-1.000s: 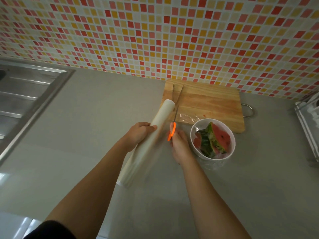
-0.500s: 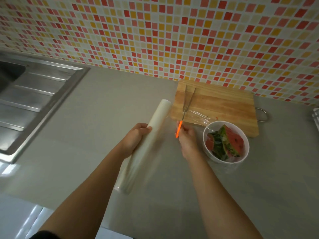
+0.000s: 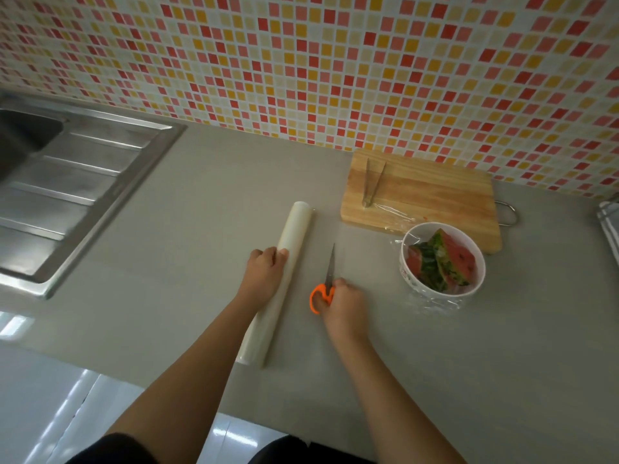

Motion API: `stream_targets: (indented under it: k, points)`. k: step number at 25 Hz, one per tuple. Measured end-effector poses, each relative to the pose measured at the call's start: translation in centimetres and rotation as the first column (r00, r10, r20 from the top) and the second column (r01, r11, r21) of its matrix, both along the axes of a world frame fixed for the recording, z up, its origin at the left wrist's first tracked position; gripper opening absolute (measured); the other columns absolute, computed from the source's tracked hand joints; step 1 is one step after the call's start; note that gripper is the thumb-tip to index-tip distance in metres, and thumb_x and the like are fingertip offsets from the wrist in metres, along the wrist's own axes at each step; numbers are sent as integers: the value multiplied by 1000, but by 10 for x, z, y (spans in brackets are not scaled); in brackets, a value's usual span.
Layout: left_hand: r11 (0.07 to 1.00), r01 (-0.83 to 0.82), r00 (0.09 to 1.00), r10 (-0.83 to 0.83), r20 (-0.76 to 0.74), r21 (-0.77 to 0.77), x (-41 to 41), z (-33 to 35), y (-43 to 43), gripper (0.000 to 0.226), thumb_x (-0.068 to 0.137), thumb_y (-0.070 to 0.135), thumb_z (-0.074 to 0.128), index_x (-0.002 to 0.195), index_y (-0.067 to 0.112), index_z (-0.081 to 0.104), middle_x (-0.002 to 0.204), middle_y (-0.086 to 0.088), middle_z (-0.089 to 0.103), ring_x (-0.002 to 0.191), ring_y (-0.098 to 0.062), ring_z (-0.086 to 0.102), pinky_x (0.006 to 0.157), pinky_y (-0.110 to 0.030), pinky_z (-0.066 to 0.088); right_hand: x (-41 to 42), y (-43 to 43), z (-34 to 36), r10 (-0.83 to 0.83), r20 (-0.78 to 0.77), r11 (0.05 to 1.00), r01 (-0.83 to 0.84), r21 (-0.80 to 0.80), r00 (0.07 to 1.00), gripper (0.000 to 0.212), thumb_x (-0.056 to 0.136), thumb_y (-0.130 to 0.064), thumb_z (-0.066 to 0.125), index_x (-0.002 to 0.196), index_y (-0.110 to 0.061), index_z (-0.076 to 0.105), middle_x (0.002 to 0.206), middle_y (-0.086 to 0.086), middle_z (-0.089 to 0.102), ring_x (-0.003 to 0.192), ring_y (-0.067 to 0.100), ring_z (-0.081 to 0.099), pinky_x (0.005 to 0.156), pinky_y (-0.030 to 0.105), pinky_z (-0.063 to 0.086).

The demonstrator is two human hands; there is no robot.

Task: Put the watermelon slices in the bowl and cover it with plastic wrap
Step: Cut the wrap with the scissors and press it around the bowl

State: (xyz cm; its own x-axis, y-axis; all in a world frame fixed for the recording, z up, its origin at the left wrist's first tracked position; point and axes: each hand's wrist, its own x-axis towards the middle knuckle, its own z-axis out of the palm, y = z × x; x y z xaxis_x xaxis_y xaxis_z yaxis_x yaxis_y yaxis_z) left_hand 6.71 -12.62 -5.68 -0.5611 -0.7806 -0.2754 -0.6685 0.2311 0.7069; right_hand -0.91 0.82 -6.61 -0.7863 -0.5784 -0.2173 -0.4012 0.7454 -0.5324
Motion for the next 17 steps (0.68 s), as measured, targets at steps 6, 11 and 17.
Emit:
stream_targets:
  k: [6,11,17]
  points:
    - [998,-3,1000,3,8,-69,-4,0,9,42,102,28,32,107,-6,56,113,-27,51,114,-36,43,99,-37,33,22,2,-5,18,-10,1000,-19,-25,1000,31,89,-24,49,105,0,60,108,21,60,101,34,55,81,37,36]
    - [997,22,999,-19,44,-71,-3,1,2,44,103,27,27,106,-7,54,113,-30,54,115,-37,43,99,-39,29,32,8,-1,-5,-31,993,2,-118,1000,30,87,-22,52,108,-1,58,106,20,60,101,32,53,81,34,34]
    - [998,-23,997,27,70,-58,3,4,2,54,100,43,26,122,-2,47,125,-25,49,122,-40,39,102,-45,29,43,21,18,21,77,942,6,-334,997,32,94,-29,49,81,-4,65,67,15,64,59,31,63,63,38,50]
